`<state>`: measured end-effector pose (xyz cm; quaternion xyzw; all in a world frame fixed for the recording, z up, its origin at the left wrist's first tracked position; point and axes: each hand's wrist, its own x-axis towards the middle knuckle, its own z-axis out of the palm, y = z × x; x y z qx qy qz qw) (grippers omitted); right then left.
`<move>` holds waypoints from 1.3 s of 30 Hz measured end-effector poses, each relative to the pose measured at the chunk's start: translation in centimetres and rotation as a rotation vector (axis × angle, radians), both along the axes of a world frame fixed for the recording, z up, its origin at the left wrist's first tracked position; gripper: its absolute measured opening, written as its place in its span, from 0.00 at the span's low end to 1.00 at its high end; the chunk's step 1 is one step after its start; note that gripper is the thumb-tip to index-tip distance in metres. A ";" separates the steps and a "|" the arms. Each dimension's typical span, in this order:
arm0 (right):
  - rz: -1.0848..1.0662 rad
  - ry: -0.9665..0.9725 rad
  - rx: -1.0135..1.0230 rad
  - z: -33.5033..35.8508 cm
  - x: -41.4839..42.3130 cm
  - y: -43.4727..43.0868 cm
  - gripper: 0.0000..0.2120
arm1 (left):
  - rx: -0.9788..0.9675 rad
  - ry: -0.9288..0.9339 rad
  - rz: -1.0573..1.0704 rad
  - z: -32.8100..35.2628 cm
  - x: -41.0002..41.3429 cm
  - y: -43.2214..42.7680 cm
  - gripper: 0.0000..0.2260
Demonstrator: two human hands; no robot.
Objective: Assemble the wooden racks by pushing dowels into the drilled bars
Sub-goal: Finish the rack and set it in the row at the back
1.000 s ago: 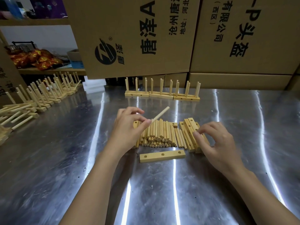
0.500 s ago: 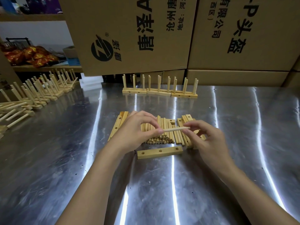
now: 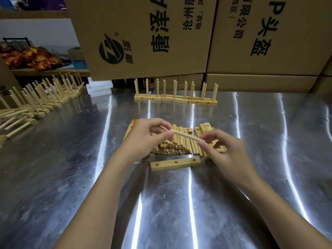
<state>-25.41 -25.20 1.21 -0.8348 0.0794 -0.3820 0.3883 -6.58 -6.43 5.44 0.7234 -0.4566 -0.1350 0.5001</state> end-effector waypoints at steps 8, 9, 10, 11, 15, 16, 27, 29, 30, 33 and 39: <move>-0.057 0.097 -0.331 -0.9 0.5 0.1 0.06 | 0.167 -0.076 -0.058 0.3 -0.2 0.2 0.10; -0.086 0.083 -0.324 -0.8 0.5 0.0 0.05 | 0.269 -0.114 -0.042 0.3 0.1 0.5 0.12; -0.107 0.070 -0.302 -0.8 0.4 -0.2 0.05 | 0.393 -0.158 -0.032 0.3 0.3 0.8 0.14; -0.116 0.061 -0.263 -0.7 0.3 -0.3 0.05 | 0.524 -0.212 -0.021 0.2 0.4 0.9 0.16; -0.072 0.041 -0.082 -0.5 -0.2 -0.1 0.06 | 0.852 -0.303 0.029 -0.3 0.0 0.8 0.18; -0.061 0.050 -0.075 -0.5 -0.2 0.0 0.05 | 0.871 -0.306 0.033 -0.4 0.0 0.8 0.16; 0.057 -0.172 0.446 -0.1 0.5 0.4 0.01 | -0.078 0.332 -0.005 0.3 -0.1 0.1 0.11; 0.043 -0.126 0.414 -0.1 0.6 0.3 0.01 | -0.091 0.394 0.010 -0.2 -0.1 -0.3 0.11; 0.046 -0.079 0.353 -0.1 0.5 0.3 0.02 | -0.093 0.415 0.015 -0.4 0.0 -0.5 0.12; 0.199 0.260 0.178 0.8 -0.1 -0.1 0.03 | -0.095 0.442 0.025 -0.9 0.0 -0.8 0.11; 0.504 0.935 0.102 2.4 -2.1 -0.6 0.09 | -0.077 0.426 0.010 -1.1 0.2 -0.9 0.11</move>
